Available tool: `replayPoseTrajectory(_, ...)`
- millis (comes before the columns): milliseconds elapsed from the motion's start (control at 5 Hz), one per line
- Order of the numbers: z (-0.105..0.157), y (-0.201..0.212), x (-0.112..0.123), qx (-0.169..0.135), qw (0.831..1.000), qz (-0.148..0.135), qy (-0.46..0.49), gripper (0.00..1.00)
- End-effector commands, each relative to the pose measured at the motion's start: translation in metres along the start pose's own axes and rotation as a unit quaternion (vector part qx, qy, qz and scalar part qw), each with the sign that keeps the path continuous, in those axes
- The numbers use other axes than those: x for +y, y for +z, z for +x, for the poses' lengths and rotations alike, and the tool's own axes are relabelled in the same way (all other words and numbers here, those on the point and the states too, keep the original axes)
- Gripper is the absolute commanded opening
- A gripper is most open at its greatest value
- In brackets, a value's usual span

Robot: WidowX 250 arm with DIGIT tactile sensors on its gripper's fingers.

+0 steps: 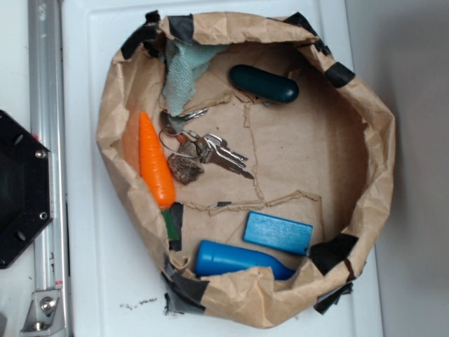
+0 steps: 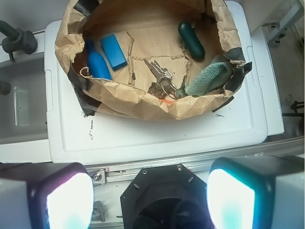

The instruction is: Grab the blue cloth.

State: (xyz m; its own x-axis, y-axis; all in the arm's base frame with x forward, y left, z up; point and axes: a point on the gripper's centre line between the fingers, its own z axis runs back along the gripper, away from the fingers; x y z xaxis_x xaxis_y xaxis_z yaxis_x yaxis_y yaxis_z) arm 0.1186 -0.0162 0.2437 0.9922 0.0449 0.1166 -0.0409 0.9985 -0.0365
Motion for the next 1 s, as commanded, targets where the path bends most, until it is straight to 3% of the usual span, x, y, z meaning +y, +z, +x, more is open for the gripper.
replayPoseTrajectory(0, 0.000, 0.000, 0.000, 0.000, 1.000, 0.000, 0.000, 1.00)
replayPoseTrajectory(200, 0.043, -0.031, 0.029, -0.009, 0.998, 0.052, 0.021, 1.00)
replayPoseTrajectory(400, 0.084, -0.045, 0.041, -0.022, 0.997, 0.075, 0.005, 1.00)
replayPoseTrajectory(600, 0.115, -0.078, 0.048, -0.001, 0.994, 0.098, -0.039, 1.00)
replayPoseTrajectory(800, 0.127, -0.122, 0.051, 0.027, 0.990, 0.104, -0.086, 1.00)
